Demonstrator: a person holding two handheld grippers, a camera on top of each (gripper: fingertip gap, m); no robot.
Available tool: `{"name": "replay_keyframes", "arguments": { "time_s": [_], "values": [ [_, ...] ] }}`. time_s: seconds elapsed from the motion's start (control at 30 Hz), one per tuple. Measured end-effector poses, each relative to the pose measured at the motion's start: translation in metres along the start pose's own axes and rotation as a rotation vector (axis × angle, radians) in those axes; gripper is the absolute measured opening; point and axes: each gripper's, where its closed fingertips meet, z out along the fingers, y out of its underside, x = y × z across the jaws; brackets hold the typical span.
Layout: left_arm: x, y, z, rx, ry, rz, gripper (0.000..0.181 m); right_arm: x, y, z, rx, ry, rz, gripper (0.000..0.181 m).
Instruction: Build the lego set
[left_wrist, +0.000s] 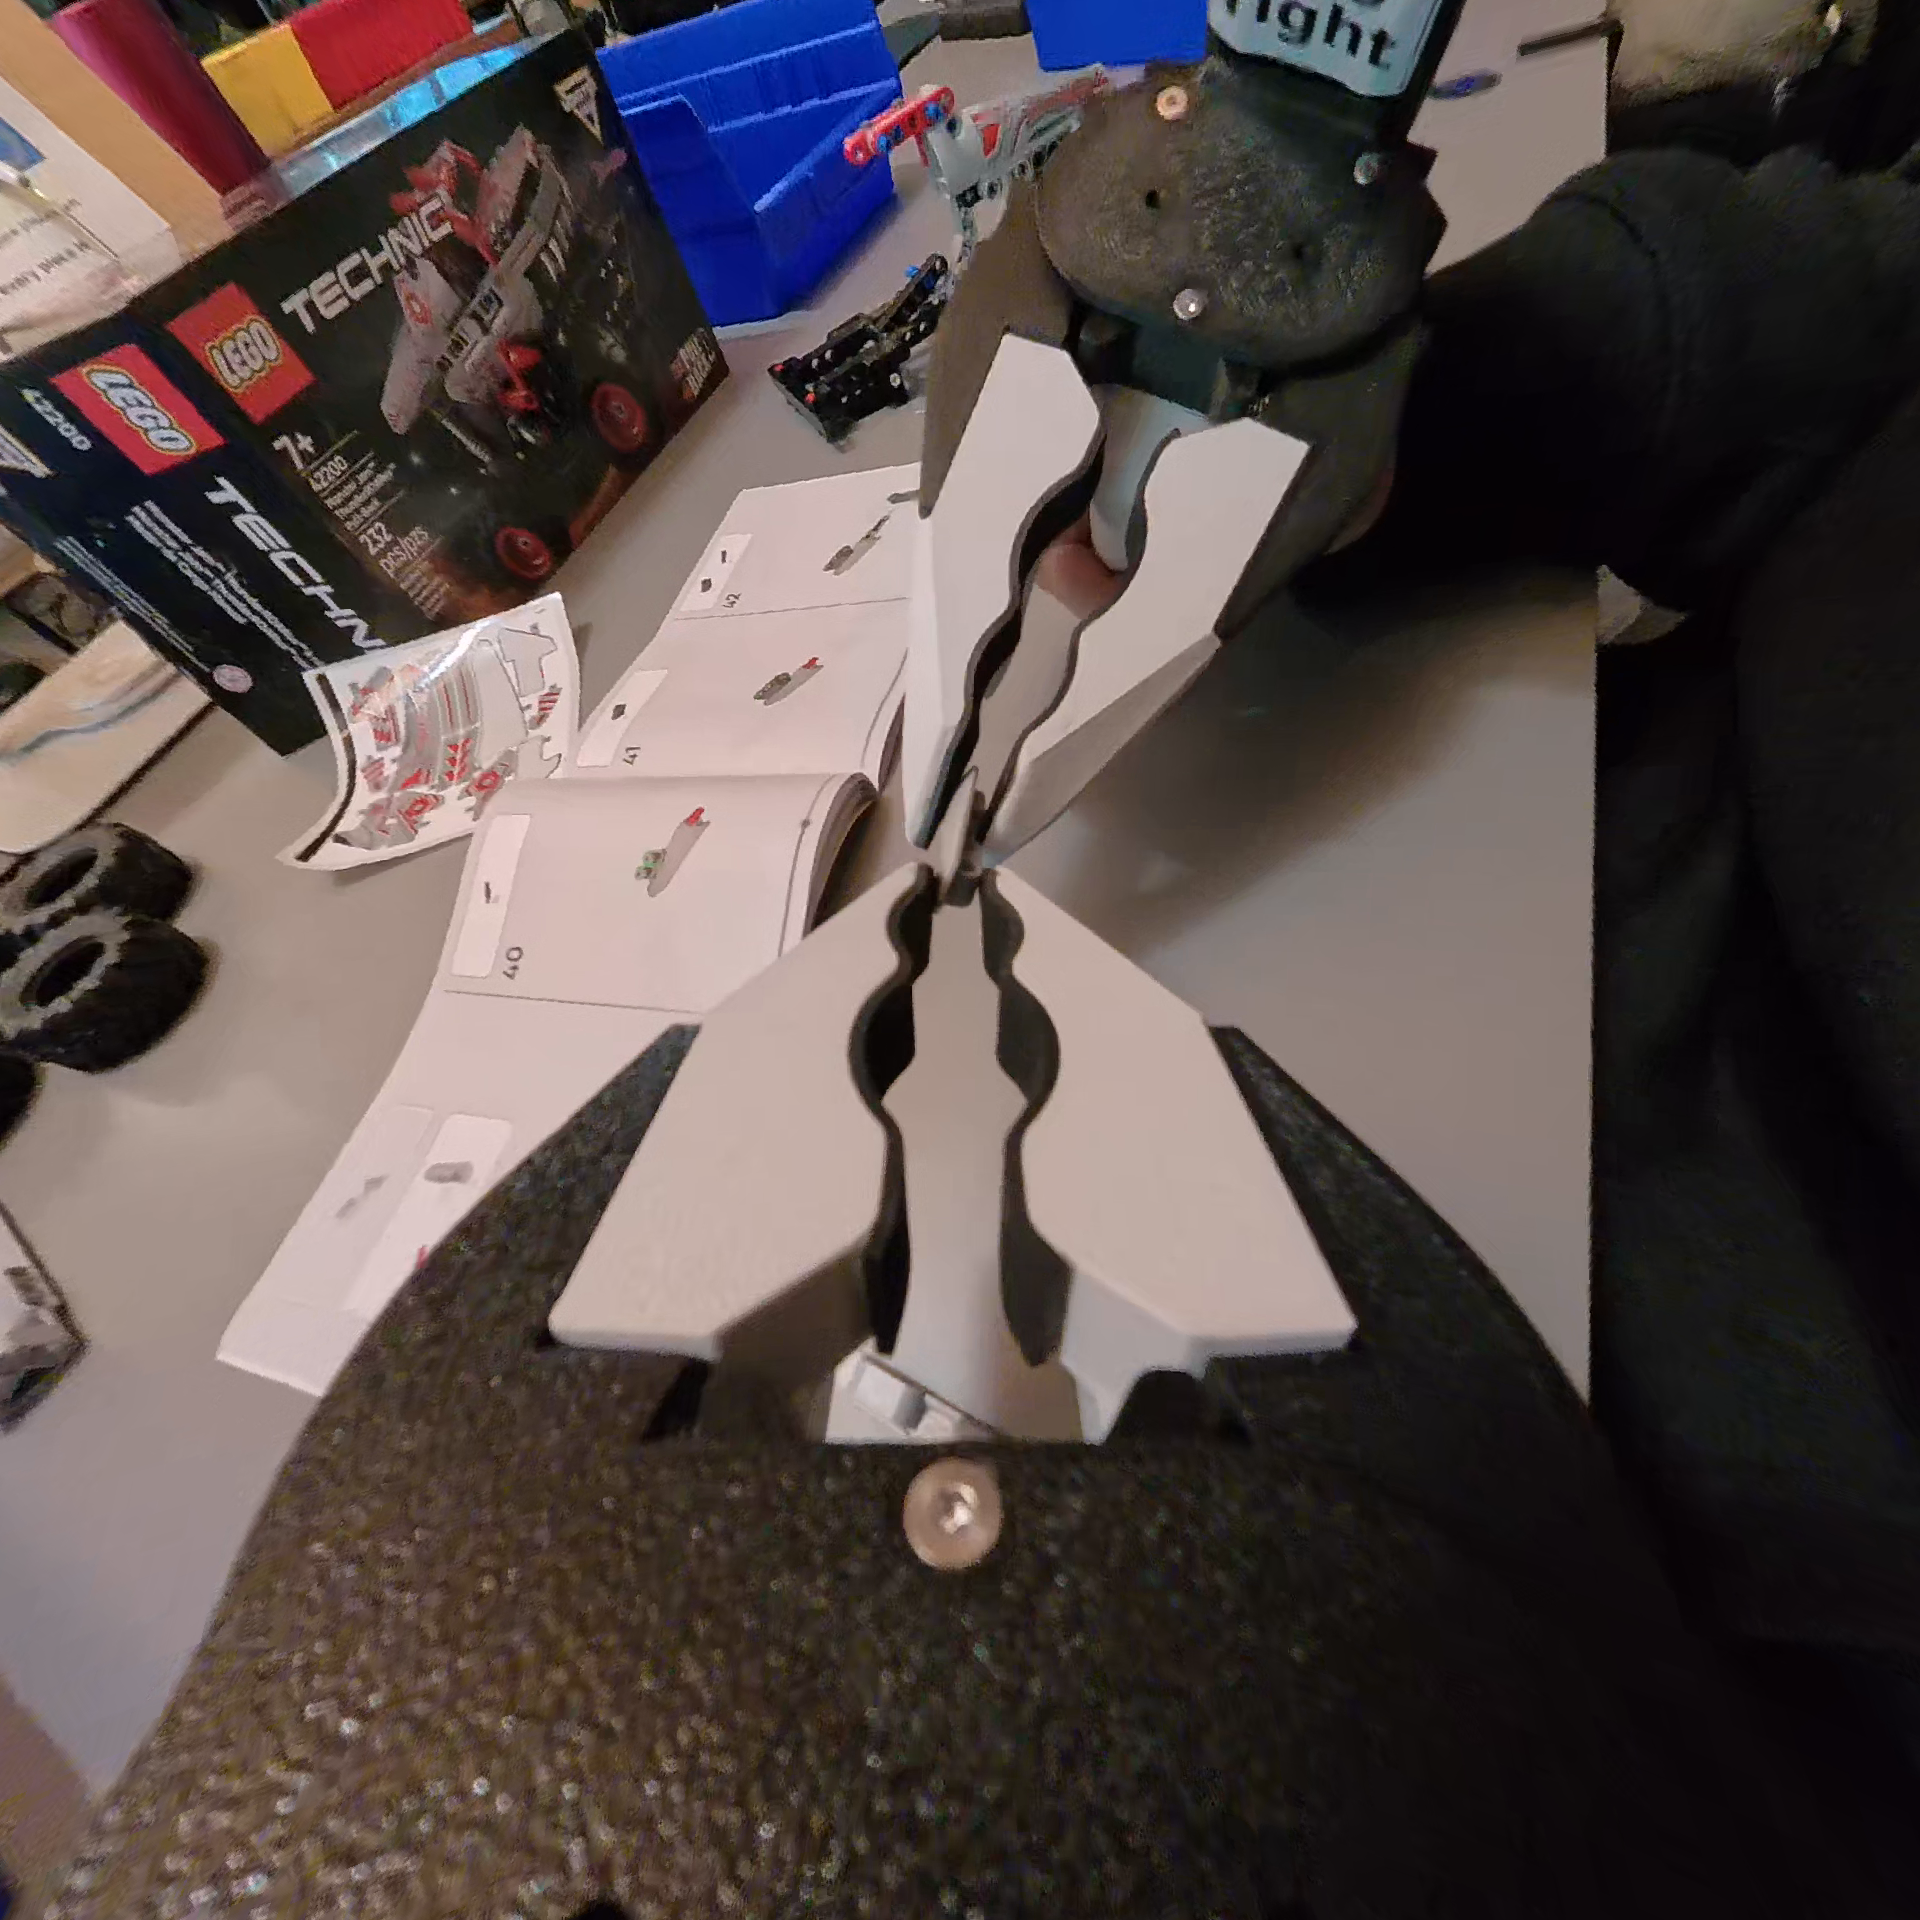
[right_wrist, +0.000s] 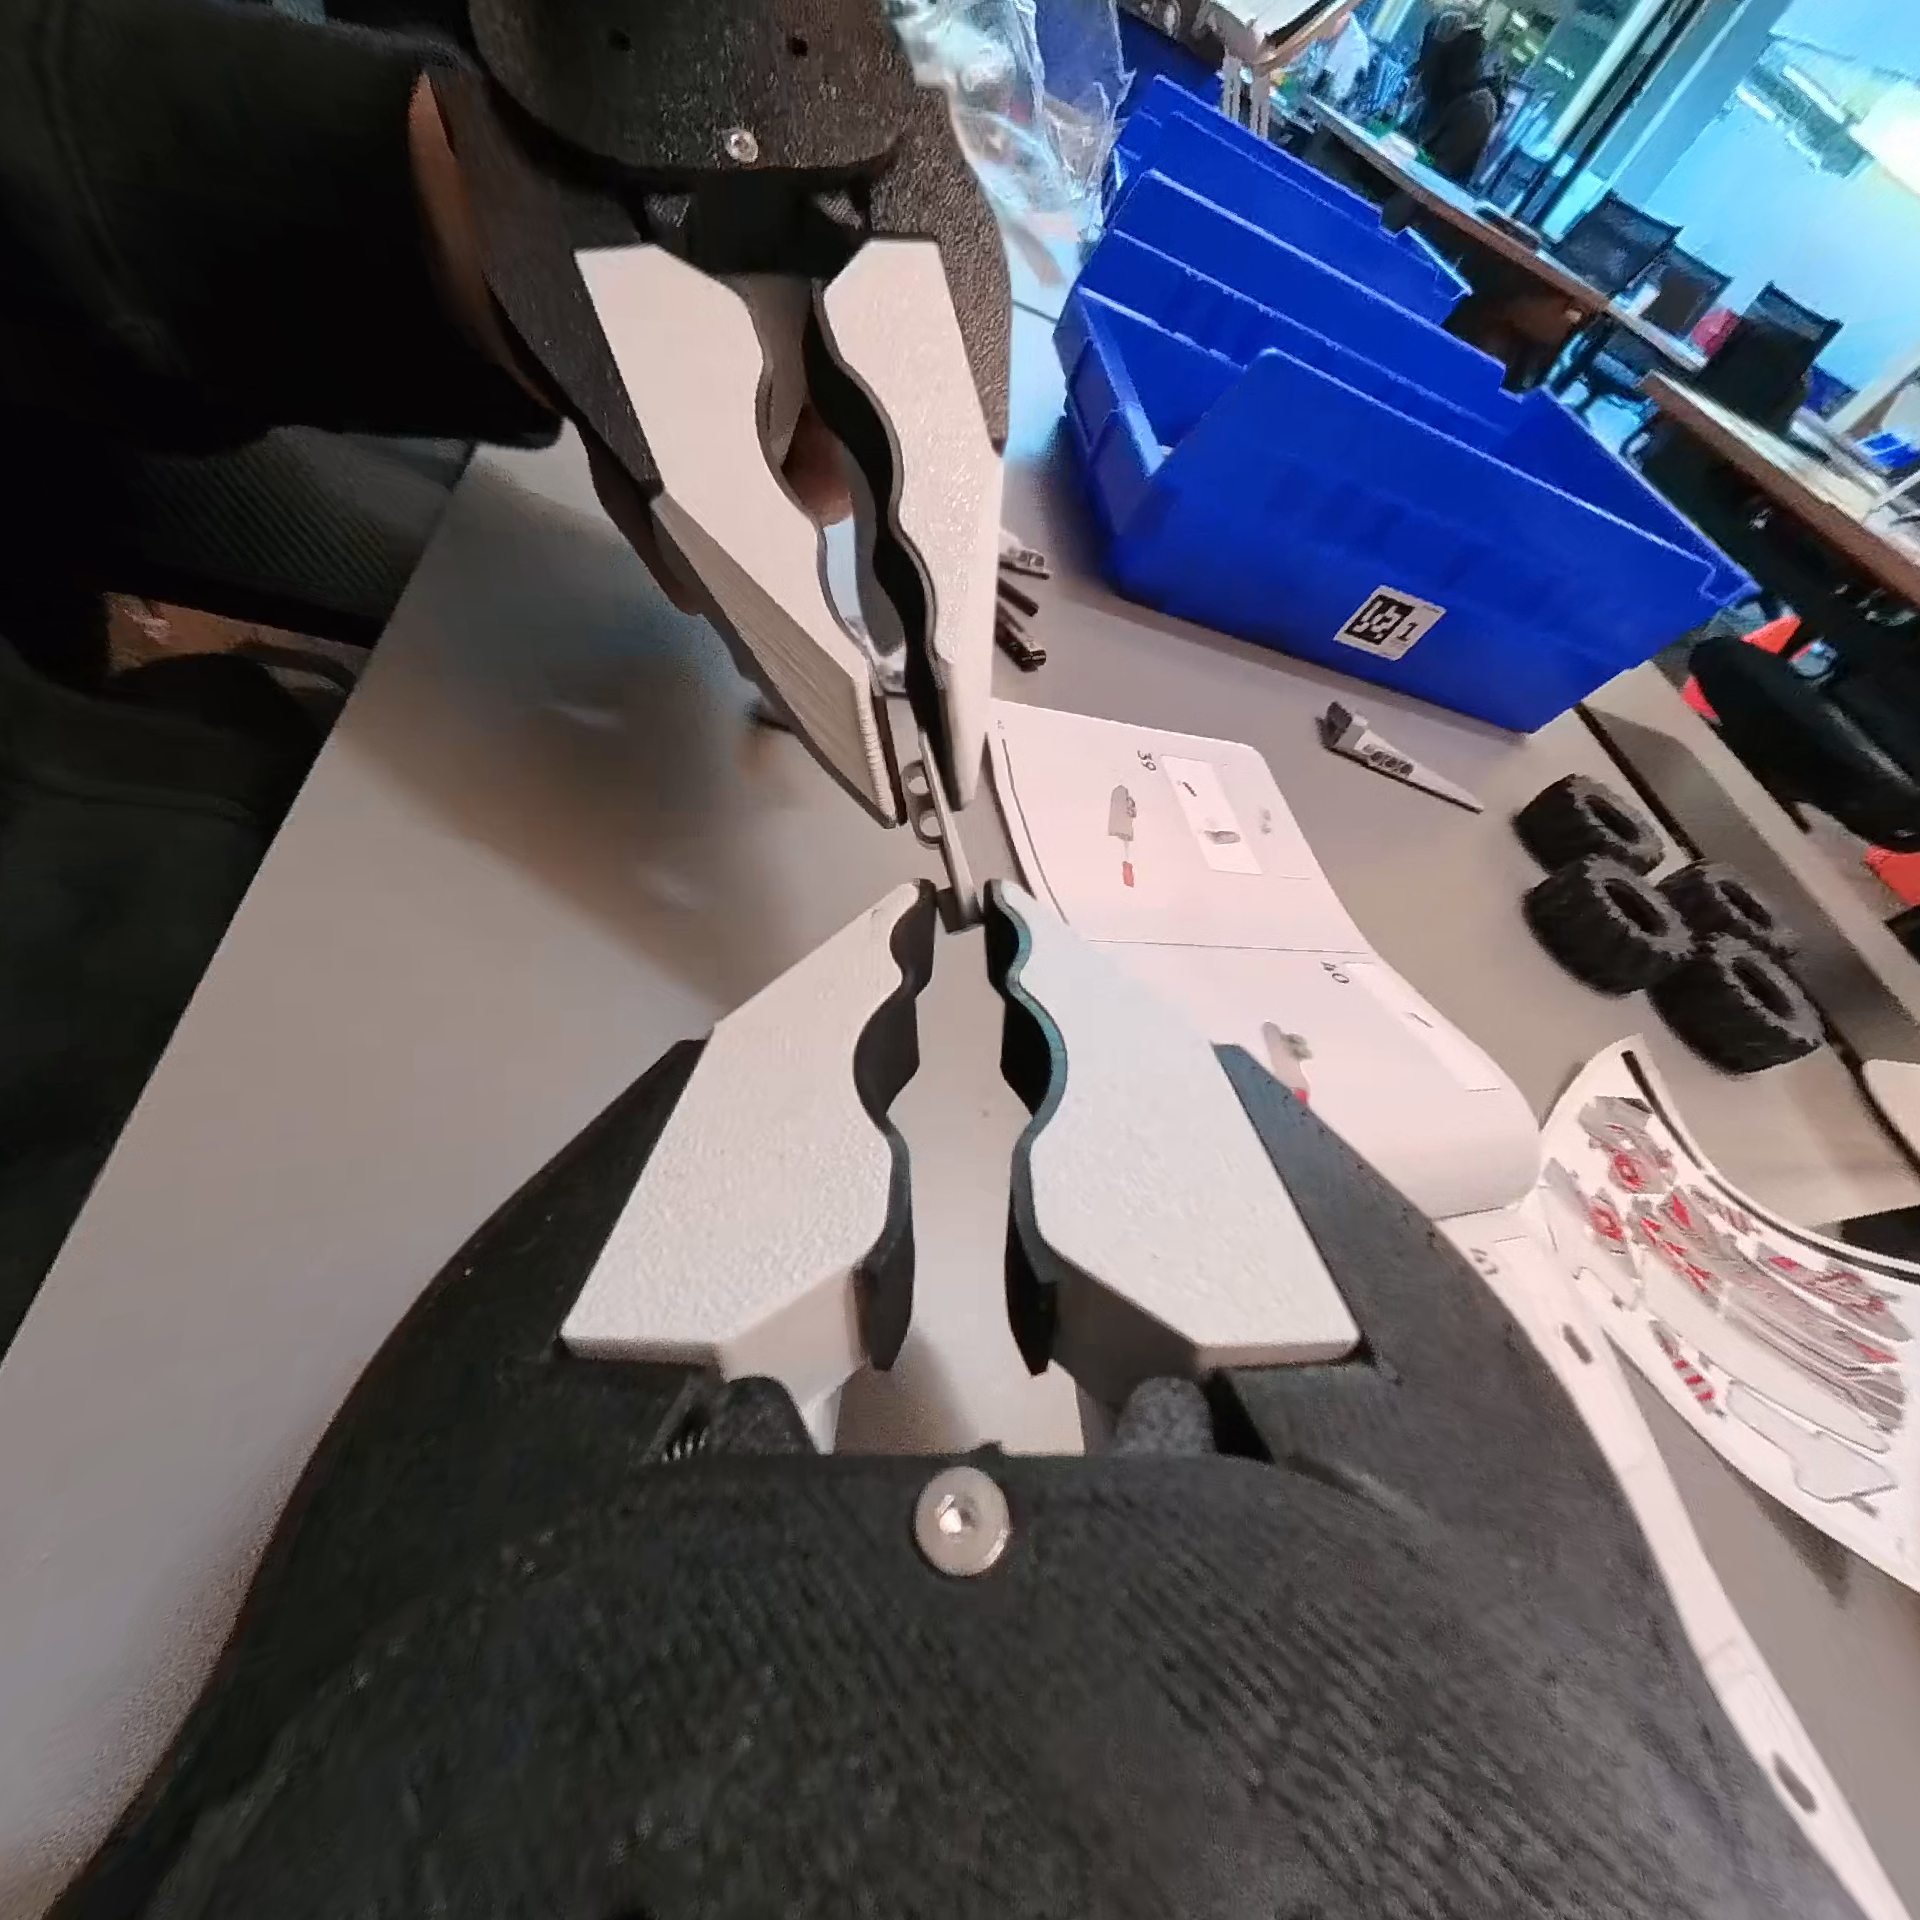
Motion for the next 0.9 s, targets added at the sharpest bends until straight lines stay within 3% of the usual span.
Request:
{"name": "replay_keyframes", "arguments": {
  "time_s": [0.03,0.33,0.47,0.57,0.67,0.9],
  "values": [
    [0.0,-0.001,0.0,0.017,0.002,-0.027,0.006,0.001,-0.001,0.0,0.006,0.001,0.007,0.007],
    [-0.001,-0.024,-0.013,0.249,0.163,-0.449,0.006,0.006,-0.024,-0.01,0.173,0.037,0.044,0.01],
    [0.002,-0.038,-0.024,0.346,0.199,-0.428,0.005,0.001,-0.031,-0.012,0.212,-0.024,0.1,0.0],
    [0.002,-0.029,-0.021,0.278,0.168,-0.367,0.006,-0.014,-0.035,-0.009,0.221,-0.118,0.102,0.0],
    [0.001,-0.029,-0.022,0.274,0.155,-0.361,0.005,-0.009,-0.032,-0.004,0.191,-0.062,0.092,0.0],
    [0.003,-0.028,-0.032,0.3,0.2,-0.405,0.005,0.004,-0.038,-0.011,0.251,-0.034,0.182,0.021]
  ]
}}
